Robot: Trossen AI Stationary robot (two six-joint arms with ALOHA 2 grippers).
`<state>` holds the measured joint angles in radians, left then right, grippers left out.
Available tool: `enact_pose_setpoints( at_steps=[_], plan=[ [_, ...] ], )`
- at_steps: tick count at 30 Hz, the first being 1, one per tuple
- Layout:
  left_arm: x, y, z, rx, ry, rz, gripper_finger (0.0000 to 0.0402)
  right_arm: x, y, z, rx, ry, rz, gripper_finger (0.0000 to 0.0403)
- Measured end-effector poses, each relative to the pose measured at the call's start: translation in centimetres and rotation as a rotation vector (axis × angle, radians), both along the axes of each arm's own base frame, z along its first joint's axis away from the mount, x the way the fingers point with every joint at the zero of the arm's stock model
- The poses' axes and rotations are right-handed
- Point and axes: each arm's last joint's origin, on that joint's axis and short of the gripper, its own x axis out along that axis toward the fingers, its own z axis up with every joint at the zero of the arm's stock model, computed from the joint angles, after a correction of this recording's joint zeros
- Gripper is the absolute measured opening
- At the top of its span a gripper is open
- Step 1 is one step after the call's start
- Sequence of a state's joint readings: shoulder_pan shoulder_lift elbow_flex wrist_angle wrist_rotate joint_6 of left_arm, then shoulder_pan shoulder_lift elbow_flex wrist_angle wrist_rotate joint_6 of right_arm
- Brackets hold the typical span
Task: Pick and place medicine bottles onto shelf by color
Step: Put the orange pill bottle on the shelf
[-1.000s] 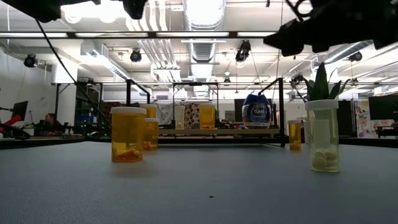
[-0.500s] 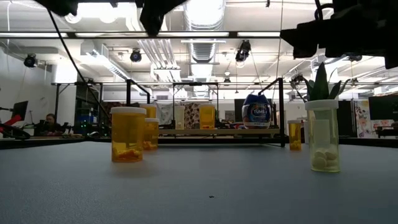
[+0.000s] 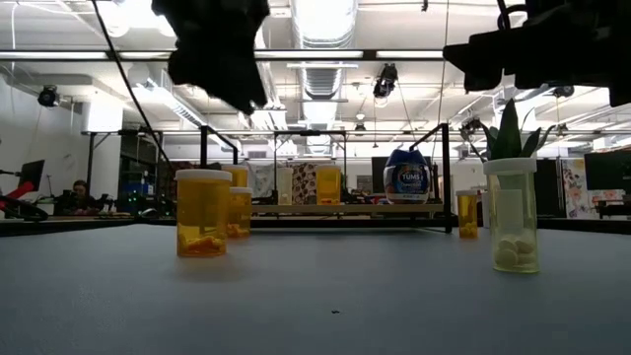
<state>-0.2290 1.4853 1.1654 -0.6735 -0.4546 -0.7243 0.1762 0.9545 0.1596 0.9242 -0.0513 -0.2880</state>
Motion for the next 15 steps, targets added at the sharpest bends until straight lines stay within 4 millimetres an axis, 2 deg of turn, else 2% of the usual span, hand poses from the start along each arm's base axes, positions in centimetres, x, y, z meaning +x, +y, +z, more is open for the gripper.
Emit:
enact_pose_setpoints(
  at_steps=[5, 11, 15],
  plan=[
    [0.3, 1.3, -1.6, -0.133, 0.002, 0.278, 0.0157, -0.3, -0.1, 0.4, 0.003, -0.016, -0.003, 0.0202],
    [0.6, 2.2, -2.2, -0.131, -0.003, 0.355, 0.0163, -1.1, -0.3, 0.8, -0.003, 0.011, -0.026, 0.0202],
    [0.5, 2.8, -2.3, -0.137, -0.002, 0.405, 0.0192, -1.7, -0.4, 1.2, -0.002, 0.012, -0.027, 0.0203]
  ],
)
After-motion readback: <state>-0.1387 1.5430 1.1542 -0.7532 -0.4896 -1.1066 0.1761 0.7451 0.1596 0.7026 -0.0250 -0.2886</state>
